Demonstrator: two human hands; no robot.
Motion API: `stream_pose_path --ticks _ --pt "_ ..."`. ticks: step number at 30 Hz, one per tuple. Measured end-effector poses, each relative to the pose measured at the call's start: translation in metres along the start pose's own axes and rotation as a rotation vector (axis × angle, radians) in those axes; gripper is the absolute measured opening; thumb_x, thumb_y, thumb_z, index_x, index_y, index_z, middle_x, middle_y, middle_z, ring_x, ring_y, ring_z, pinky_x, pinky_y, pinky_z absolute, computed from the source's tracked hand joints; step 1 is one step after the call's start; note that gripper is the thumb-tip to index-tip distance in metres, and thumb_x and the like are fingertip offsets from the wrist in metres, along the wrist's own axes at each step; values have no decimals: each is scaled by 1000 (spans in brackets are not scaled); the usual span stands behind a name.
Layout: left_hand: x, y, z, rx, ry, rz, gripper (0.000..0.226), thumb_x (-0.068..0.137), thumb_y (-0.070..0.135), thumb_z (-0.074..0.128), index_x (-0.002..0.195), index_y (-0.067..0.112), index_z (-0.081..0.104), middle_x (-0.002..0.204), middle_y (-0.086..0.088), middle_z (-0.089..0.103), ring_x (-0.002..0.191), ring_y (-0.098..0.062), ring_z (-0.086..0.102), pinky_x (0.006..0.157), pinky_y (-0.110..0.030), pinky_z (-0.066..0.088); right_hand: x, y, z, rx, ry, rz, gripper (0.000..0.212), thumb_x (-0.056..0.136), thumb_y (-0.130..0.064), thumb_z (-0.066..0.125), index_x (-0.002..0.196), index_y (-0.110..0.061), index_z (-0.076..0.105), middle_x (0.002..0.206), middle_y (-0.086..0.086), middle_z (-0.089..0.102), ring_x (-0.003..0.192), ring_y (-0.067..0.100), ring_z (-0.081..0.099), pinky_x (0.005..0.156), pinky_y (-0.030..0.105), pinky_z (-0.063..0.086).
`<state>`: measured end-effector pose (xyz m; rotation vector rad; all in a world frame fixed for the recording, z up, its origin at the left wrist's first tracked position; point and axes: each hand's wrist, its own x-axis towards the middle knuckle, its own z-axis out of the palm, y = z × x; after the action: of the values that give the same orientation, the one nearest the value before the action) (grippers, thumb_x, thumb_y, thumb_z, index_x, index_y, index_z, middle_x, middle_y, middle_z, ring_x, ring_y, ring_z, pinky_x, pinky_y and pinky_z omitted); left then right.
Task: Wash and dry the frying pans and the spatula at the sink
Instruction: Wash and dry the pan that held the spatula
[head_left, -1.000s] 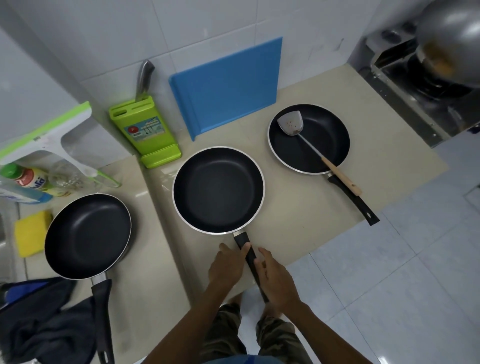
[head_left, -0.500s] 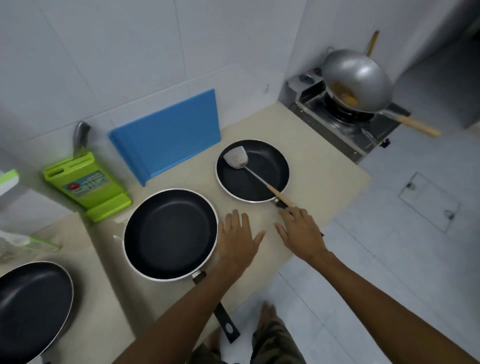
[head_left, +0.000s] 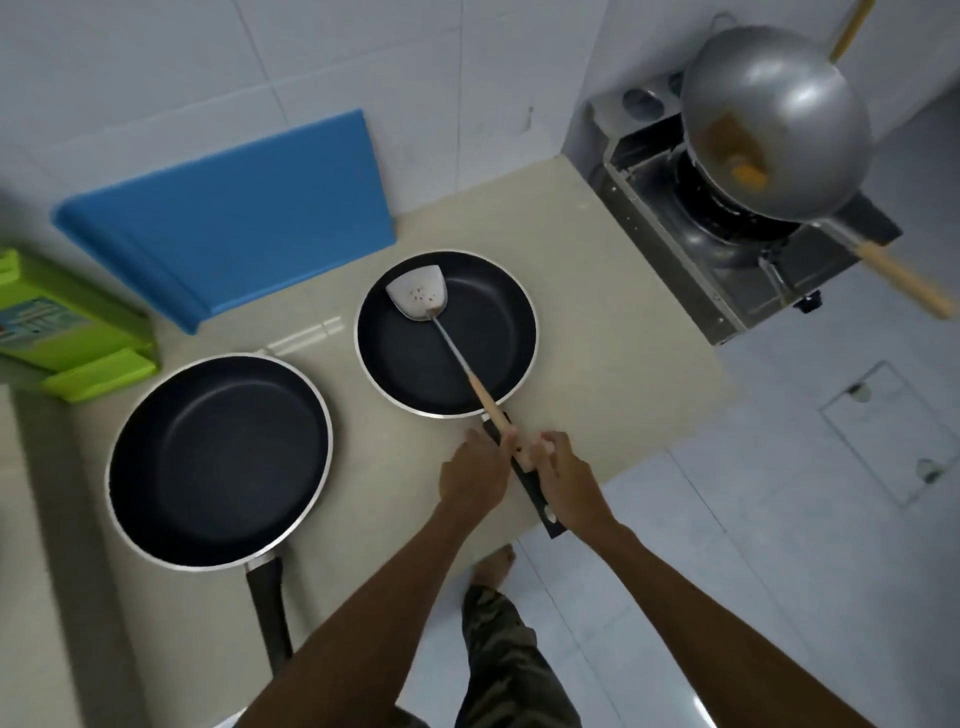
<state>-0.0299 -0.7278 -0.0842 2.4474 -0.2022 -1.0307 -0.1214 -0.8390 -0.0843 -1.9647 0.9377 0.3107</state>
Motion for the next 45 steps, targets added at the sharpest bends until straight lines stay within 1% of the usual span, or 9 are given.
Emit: stream_pose_path --ticks 5,8,12,17,24,29,33,36,45 --pt "16 20 16 -909 -128 -267 68 100 67 33 78 10 63 78 -10 67 73 -23 62 70 -35 53 3 4 12 399 -226 238 72 99 -70 31 88 -8 67 68 9 66 54 23 61 54 34 52" --pt "22 32 23 -1119 -137 -386 69 93 75 39 69 13 57 61 -5 57 64 -21 59 72 -34 51 10 8 9 440 -295 236 70 95 -76 31 70 -18 62 62 7 57 48 17 51 48 29 42" --pt "21 43 32 -1276 -148 -458 59 84 72 60 87 13 59 57 1 50 53 -15 51 61 -31 48 6 11 13 334 -160 78 58 100 -65 33 75 -22 63 57 -2 60 49 10 56 49 27 44" --pt "11 42 41 -1318 -83 -422 34 97 46 56 90 13 50 57 1 48 45 -12 45 49 -25 42 -9 16 21 177 1 -83 48 106 -46 31 101 -13 67 63 3 63 54 7 63 49 18 46" --pt "-33 41 18 -1343 -33 -258 29 88 43 60 86 15 51 67 -1 52 56 -12 48 59 -28 46 -53 -10 16 197 82 -135 62 93 -66 26 82 -19 64 63 7 68 57 18 68 55 41 55" --pt "-86 10 -23 -1400 -15 -155 20 92 30 60 83 16 49 63 1 51 49 -10 46 52 -25 43 -115 -49 35 148 93 -213 65 92 -68 22 85 -19 64 65 2 67 58 12 65 56 33 53" --pt "-142 -48 -54 -1407 15 -72 18 94 26 56 81 17 48 59 3 49 48 -9 44 53 -26 42 -176 -75 78 169 74 -275 66 92 -69 24 82 -18 65 63 8 66 54 16 63 54 35 50" --pt "-194 -115 -78 -1390 60 -39 20 95 27 53 78 17 48 57 2 47 51 -11 45 56 -28 41 -238 -95 133 177 55 -301 66 94 -67 24 86 -18 68 71 5 70 68 20 70 67 37 59" --pt "-342 -330 -157 -1397 425 -95 19 91 32 54 79 17 52 59 3 47 60 -14 48 60 -32 42 -411 -163 303 135 -188 -410 72 92 -74 21 86 -21 69 77 3 72 74 19 70 72 43 61"
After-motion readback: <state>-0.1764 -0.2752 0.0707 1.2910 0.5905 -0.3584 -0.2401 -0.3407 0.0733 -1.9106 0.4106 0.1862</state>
